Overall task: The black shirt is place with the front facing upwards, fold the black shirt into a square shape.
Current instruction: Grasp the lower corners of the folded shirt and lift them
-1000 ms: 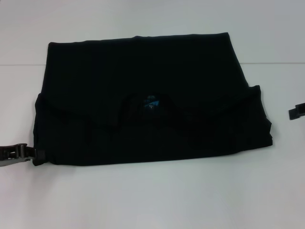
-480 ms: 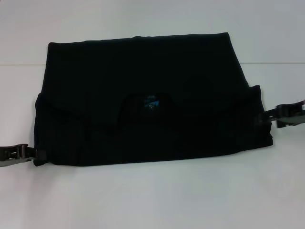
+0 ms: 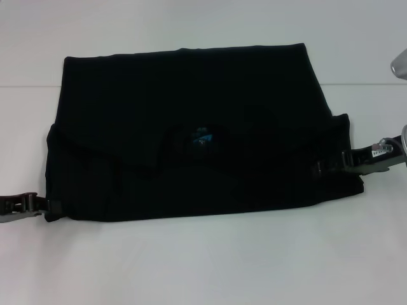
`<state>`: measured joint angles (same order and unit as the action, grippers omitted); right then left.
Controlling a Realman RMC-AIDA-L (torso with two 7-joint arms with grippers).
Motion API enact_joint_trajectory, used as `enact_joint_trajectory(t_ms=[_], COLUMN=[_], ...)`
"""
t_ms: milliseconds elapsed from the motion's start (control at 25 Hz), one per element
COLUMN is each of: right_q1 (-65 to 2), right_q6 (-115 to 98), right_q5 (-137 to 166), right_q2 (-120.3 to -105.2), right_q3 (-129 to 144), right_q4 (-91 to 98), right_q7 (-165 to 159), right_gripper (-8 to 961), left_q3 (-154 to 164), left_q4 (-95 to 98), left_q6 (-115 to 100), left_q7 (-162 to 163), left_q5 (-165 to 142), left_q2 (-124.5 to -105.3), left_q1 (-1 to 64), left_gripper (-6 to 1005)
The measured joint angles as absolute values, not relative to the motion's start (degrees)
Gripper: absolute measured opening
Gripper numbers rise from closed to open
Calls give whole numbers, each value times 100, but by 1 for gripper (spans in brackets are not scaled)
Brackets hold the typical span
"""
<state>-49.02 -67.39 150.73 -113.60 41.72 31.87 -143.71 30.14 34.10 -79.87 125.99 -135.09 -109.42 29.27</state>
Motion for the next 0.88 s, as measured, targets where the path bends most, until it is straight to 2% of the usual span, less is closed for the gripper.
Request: enact_joint_trajectory(t_ms=[200,640,880], right_q1=[-4823,-4751,-4733], right_q6=[-6774,-6792,-6925], right_q5=[15046,15004,14919], right_q2=[-11364,-11352,-11302], right_q3=[4142,4125,4085], right_q4=[3255,3261,3281], right_q7=[-14389,-14366,-14298], right_gripper=[826,363,187], left_q3=[3005,2975,2960], left_q4=[3410,3397,3392], left_q6=[-8045,-8055,-8145], left_q7=[12520,12534,12557], left_q5=[-13484,-13470,-13466], left_q2=[-10942,-10939,-10931], left_q1=[2933,2944,2945], left_gripper=[58,65,69])
